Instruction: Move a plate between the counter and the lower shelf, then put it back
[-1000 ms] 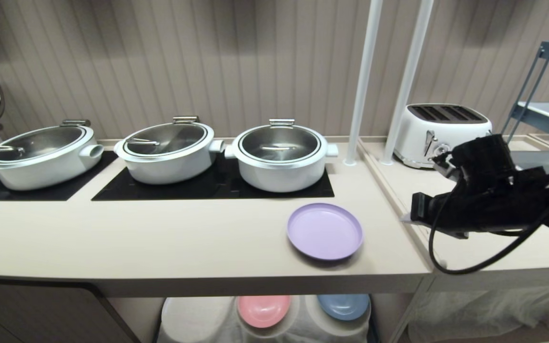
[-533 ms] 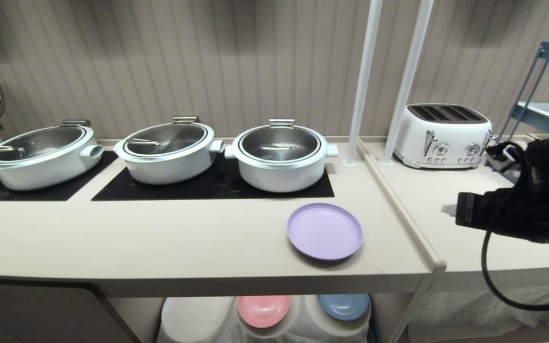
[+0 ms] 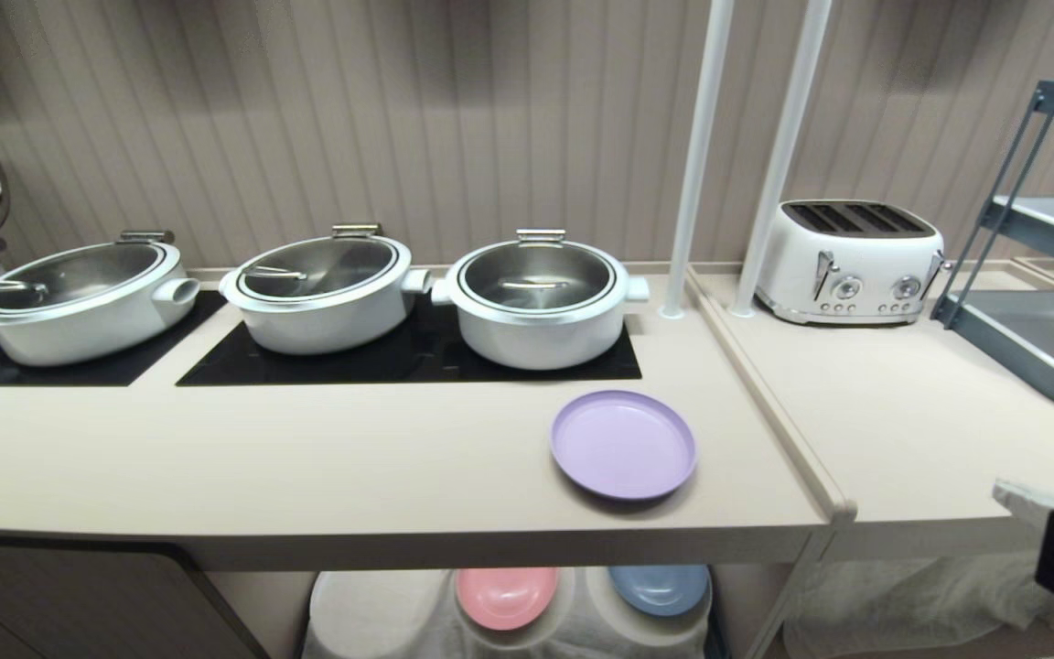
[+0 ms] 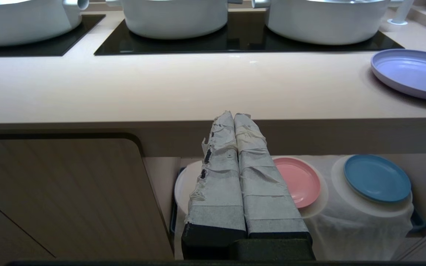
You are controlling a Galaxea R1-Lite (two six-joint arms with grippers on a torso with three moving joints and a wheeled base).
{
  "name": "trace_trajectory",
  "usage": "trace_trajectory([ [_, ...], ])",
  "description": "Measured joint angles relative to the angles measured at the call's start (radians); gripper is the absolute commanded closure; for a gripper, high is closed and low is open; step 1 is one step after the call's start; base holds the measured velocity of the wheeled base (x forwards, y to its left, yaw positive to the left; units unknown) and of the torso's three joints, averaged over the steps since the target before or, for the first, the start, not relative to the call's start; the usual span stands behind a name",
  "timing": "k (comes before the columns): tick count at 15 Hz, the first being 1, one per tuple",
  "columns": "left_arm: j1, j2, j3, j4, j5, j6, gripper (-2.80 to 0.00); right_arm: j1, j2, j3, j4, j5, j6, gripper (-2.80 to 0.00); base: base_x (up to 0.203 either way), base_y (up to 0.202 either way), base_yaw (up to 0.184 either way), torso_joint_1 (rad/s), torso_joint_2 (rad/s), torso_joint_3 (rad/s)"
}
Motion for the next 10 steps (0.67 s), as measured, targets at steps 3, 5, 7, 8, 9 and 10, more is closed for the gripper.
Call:
trace_trajectory([
  [3,0.000,0.000,0.000,0.000,0.000,0.000,0.00,-0.020,-0.194,0.131,0.006,-0.001,-0.016,0.00,0.000,0.000,0.000,0.000,0.00,0.000],
  [5,0.000,0.000,0.000,0.000,0.000,0.000,0.00,-0.023,-0.317,0.172,0.065,-0.001,-0.018,0.00,0.000,0.000,0.000,0.000,0.00,0.000],
  [7,0.000,0.000,0.000,0.000,0.000,0.000,0.00,-0.024,-0.446,0.183,0.167,-0.001,-0.019,0.00,0.000,0.000,0.000,0.000,0.00,0.000],
  [8,0.000,0.000,0.000,0.000,0.000,0.000,0.00,-0.024,-0.512,0.181,0.234,-0.001,-0.019,0.00,0.000,0.000,0.000,0.000,0.00,0.000],
  [9,0.000,0.000,0.000,0.000,0.000,0.000,0.00,-0.024,-0.569,0.173,0.295,-0.001,-0.021,0.00,0.000,0.000,0.000,0.000,0.00,0.000],
  [10,0.000,0.000,0.000,0.000,0.000,0.000,0.00,-0.024,-0.616,0.168,0.338,-0.002,-0.026,0.00,0.000,0.000,0.000,0.000,0.00,0.000],
])
